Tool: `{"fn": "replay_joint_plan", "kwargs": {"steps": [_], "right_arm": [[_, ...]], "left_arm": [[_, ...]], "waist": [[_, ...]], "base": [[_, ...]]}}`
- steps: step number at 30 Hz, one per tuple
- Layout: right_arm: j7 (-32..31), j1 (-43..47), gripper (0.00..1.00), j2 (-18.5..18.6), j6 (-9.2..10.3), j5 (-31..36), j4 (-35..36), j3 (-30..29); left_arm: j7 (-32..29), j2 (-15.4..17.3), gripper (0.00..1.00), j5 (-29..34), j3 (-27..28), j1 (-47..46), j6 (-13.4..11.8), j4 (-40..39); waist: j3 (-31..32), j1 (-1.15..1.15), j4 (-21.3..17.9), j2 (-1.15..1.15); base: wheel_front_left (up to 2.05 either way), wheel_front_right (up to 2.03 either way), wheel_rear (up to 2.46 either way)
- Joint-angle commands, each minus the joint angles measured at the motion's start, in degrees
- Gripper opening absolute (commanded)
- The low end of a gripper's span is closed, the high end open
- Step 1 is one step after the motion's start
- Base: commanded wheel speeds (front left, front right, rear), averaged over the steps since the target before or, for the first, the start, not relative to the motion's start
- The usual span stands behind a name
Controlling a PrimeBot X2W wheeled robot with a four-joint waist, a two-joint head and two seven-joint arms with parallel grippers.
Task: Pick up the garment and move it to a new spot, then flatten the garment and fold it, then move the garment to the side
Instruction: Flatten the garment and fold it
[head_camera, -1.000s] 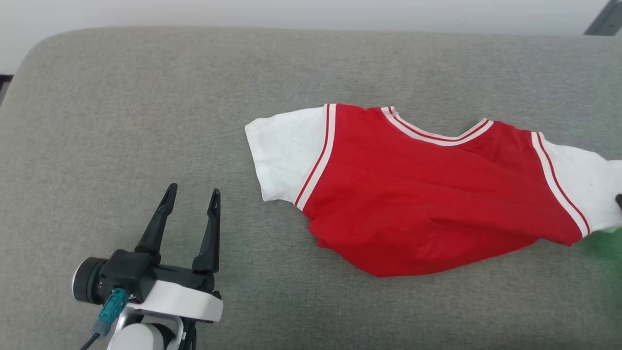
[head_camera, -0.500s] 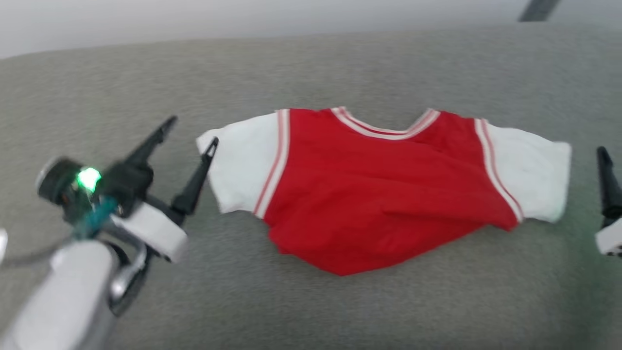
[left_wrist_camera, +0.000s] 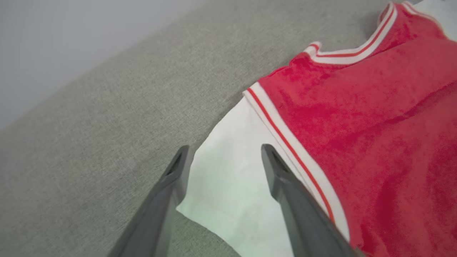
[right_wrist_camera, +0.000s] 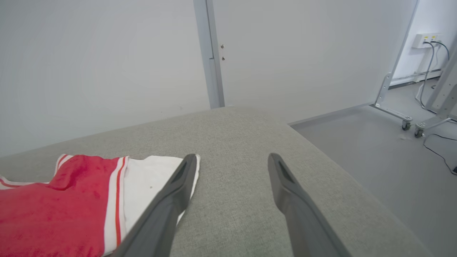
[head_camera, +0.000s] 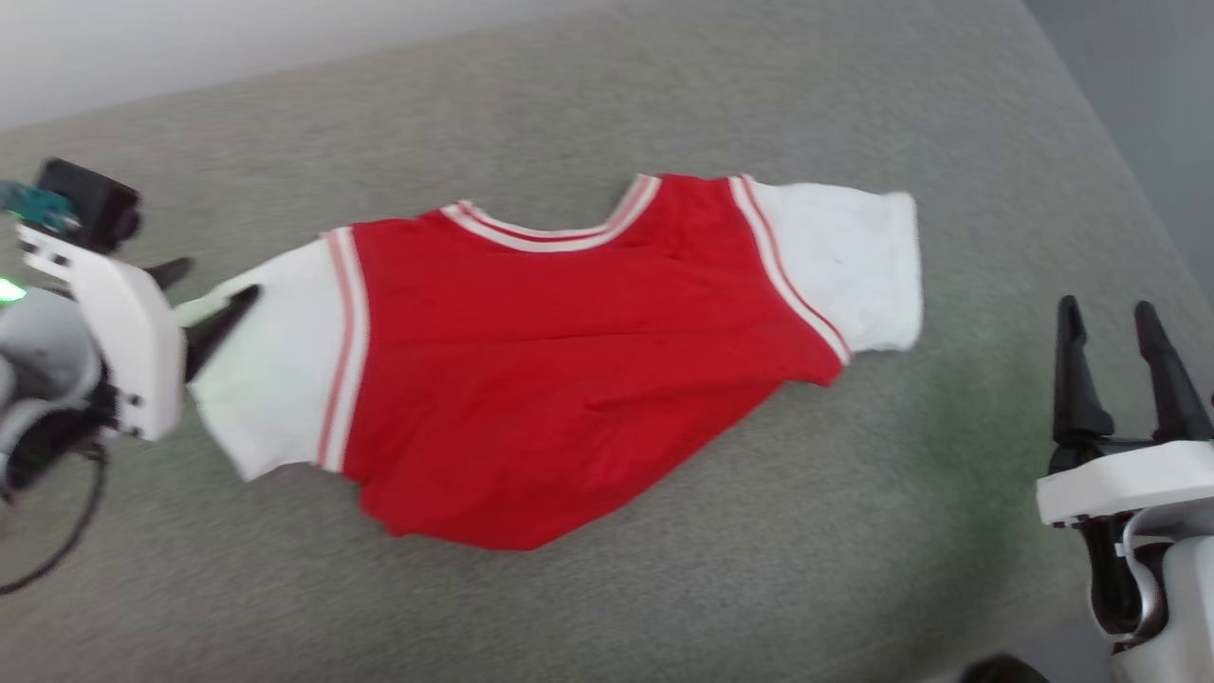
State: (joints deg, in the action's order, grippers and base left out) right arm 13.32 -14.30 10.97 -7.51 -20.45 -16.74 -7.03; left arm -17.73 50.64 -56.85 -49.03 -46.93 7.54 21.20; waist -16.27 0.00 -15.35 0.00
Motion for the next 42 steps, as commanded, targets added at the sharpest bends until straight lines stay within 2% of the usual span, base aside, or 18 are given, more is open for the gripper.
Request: {"fn": "replay_joint_plan", "kwargs": {"steps": [1,6,11,15,20,22,23,24,25,26,30,33,36,39,41,42], "right_arm": [[-0.45,0.52,1.0,-0.79,0.03,0.59,1.0,0.12],[-1.53,1.01,1.0,-2.41,0.03,1.31,3.72,-0.04],[-2.36,1.01,1.0,-2.89,0.03,2.03,5.94,-0.33],[-3.25,0.66,1.0,-2.86,0.03,2.68,7.81,-0.21],[-4.37,-0.75,1.0,-2.47,0.03,2.88,9.09,0.75],[-4.75,-1.33,1.0,-2.43,0.03,2.97,9.59,1.25],[-4.94,-1.62,1.0,-2.43,0.03,2.94,9.86,1.59],[-5.17,-1.93,1.0,-2.32,0.03,2.96,10.11,1.9],[-5.39,-2.29,1.0,-2.14,0.04,3.1,10.26,2.38],[-5.94,-2.76,1.0,-1.83,0.03,3.32,10.32,3.09],[-10.32,-6.33,1.0,1.83,0.03,3.5,9.59,10.03],[-17.65,-10.63,1.0,6.66,0.04,1.4,7.06,18.56],[-24.68,-16.94,1.0,11.32,0.04,-2.65,4.4,24.43],[-29.78,-23.31,1.0,15.1,0.04,-7.2,1.03,27.66],[-31.39,-25.35,1.0,16.0,0.04,-8.63,-0.26,28.64],[-34.74,-29.15,1.0,17.44,0.04,-11.16,-3.28,30.16]], "left_arm": [[-1.44,0.9,1.0,-1.66,-1.05,-1.55,-0.14,1.27],[-6.53,2.57,1.0,-8.87,-4.2,-4.36,-0.12,5.57],[-7.55,3.67,1.0,-11.28,-7.99,-5.19,-0.12,7.36],[-4.87,4.53,1.0,-9.42,-10.49,-7.11,-0.15,8.72],[-3.36,2.64,1.0,-9.97,-14.56,-8.58,-0.1,9.12],[-3.44,1.96,0.85,-10.94,-16.22,-8.83,-0.09,9.06],[-3.36,1.68,0.51,-11.41,-16.96,-9.04,-0.09,9.07],[-3.31,1.51,0.38,-11.94,-17.68,-9.33,-0.09,8.89],[-3.15,1.51,0.17,-12.23,-18.37,-9.68,-0.09,8.75],[-2.96,1.58,0.0,-12.53,-19.02,-10.02,-0.09,8.73],[-2.09,2.09,0.0,-13.14,-21.13,-11.89,-0.09,8.48],[-0.97,1.79,0.0,-12.95,-22.05,-13.73,-0.1,8.05],[-0.03,1.05,0.0,-12.2,-22.84,-15.85,-0.14,7.77],[0.76,0.06,0.0,-11.22,-23.58,-17.63,-0.14,7.01],[1.02,-0.25,0.0,-11.2,-23.84,-18.24,-0.14,6.76],[1.47,-0.62,0.0,-10.66,-24.19,-19.18,-0.14,6.28]], "waist": [[-2.01,0.0,-2.87,0.0],[-3.43,0.0,-5.05,0.0],[-4.39,0.0,-5.62,0.0],[-5.0,0.0,-4.96,0.0],[-5.75,0.0,-3.9,0.0],[-6.18,0.0,-3.53,0.0],[-6.4,0.0,-3.42,0.0],[-6.68,0.0,-3.33,0.0],[-6.94,0.0,-3.26,0.0],[-7.14,0.0,-3.22,0.0],[-8.19,0.0,-2.9,0.0],[-9.1,0.0,-2.18,0.0],[-10.29,0.0,-0.9,0.0],[-11.64,0.0,0.58,0.0],[-12.1,0.0,1.06,0.0],[-12.98,0.0,1.96,0.0]], "base": [[0.0,0.0,0.0],[0.0,0.0,0.0],[0.0,0.0,0.0],[0.0,0.0,0.0],[0.0,0.0,0.0],[0.0,0.0,0.0],[0.0,0.0,0.0],[0.0,0.0,0.0],[0.0,0.0,0.0],[0.0,0.0,0.0],[0.0,0.0,0.0],[0.0,0.0,0.0],[0.0,0.0,0.0],[0.0,0.0,0.0],[0.0,0.0,0.0],[0.0,0.0,0.0]]}}
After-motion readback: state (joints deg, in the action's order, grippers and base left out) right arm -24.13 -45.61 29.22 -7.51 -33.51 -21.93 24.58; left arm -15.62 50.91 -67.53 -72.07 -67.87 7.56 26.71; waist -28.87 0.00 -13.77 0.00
